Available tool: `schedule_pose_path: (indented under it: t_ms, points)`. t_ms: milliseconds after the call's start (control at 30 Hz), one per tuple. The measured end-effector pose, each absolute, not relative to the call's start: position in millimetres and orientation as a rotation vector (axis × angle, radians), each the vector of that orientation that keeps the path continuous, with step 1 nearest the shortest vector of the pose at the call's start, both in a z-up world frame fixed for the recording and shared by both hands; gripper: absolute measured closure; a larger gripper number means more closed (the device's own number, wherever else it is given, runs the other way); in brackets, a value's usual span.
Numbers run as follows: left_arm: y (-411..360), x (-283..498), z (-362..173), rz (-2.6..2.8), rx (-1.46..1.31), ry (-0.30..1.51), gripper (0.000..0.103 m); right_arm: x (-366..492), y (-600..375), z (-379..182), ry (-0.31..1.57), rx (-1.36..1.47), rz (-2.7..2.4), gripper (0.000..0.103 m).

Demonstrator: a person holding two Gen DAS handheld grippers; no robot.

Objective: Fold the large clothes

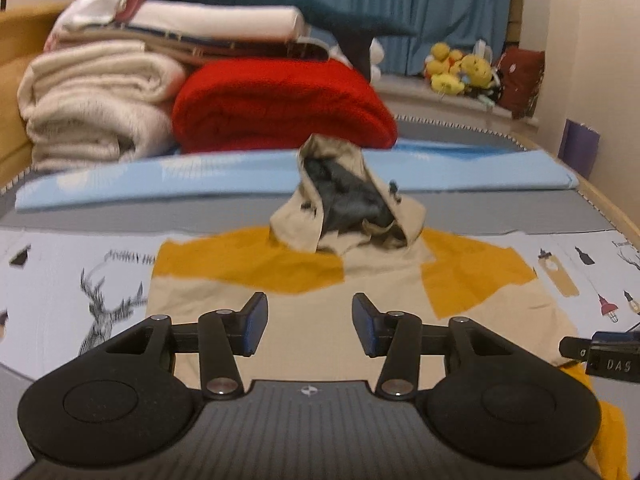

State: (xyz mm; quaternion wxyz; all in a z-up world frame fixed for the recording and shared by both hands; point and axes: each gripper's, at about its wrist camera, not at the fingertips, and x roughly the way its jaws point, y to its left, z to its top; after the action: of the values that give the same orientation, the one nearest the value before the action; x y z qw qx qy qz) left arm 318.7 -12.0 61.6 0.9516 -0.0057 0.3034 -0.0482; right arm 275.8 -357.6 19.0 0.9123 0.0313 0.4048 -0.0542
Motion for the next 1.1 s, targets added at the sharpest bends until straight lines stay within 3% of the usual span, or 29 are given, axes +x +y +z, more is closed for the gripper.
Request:
schedule_pose_path:
  t_ms: [100,167,233,300,600,833,933,1000,1100]
  points:
    - [-16.1,320.0,65.7,-0.108,0.001,0.594,0.084,278.1,-363.3,26.8,0.802,0.076,-0.097,0.05]
    - [-16.3,324.6,68.3,-0.123,0.003,0.59,0.091,280.5,-368.1,31.7,0.774,0.092,-0.077,0.056]
    - [-17.8,336.1,70.9,-0.124,0.014,0.6,0.091,283.8,-373.4,33.7,0.761,0.107,-0.06,0.083]
    - [-19.1,361.8,75.1,-0.12,-0.009,0.632,0.091,287.0,-380.4,33.5,0.748,0.127,-0.058,0.091]
    - [-26.2,519.5,94.8,-0.106,-0.058,0.712,0.091,312.0,-403.2,23.8,0.79,0.179,-0.121,0.09]
    - [-24.4,656.8,65.1,-0.087,-0.069,0.753,0.089,323.6,-423.1,11.7,0.82,0.199,-0.175,0.09]
    - [-23.2,707.1,44.9,-0.084,-0.088,0.761,0.082,323.8,-434.8,6.2,0.839,0.196,-0.205,0.09]
    - [-23.0,736.7,30.9,-0.067,-0.125,0.763,0.063,324.4,-440.7,3.3,0.844,0.187,-0.217,0.09]
    - [-27.6,771.5,12.8,-0.049,-0.124,0.749,0.043,324.8,-447.0,-0.1,0.848,0.176,-0.242,0.09]
